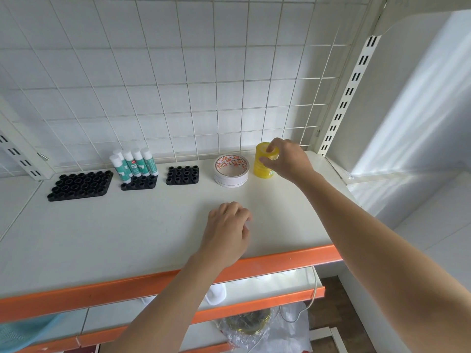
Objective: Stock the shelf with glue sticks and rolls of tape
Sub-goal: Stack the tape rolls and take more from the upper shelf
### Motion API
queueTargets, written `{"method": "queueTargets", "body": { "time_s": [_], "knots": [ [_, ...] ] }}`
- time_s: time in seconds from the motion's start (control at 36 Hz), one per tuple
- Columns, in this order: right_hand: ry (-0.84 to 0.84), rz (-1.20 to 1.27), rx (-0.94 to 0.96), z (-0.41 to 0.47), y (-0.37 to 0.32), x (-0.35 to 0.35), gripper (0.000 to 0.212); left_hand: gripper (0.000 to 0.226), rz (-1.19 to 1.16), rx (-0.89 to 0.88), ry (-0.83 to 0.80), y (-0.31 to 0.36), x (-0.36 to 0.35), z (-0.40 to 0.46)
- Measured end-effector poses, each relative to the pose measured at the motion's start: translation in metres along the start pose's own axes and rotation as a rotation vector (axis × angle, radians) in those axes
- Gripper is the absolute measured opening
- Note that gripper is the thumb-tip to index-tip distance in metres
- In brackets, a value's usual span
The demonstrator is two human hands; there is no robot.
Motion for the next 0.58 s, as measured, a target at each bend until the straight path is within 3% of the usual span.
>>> {"method": "queueTargets", "body": {
  "time_s": [0.39, 0.58],
  "knots": [
    [0.005, 0.060, 0.000, -0.005, 0.000, -0.006, 0.040, 0.023, 0.011, 0.001, -0.012, 0.000, 0.000, 0.001],
    [0.113, 0.048, 0.069, -0.027, -0.013, -0.002, 0.049, 0.027, 0.014, 0.062, -0.099, -0.001, 0.003, 0.002]
  ]
}}
Point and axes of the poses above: each hand's wrist, its own z-axis towards the middle knuckle, its own x-axis out of the back of the hand, y = z × x, the point moved 7 cm from there along z, towards the middle knuckle, and after that the axes turned 12 degrees about x, right-handed, at the moved point
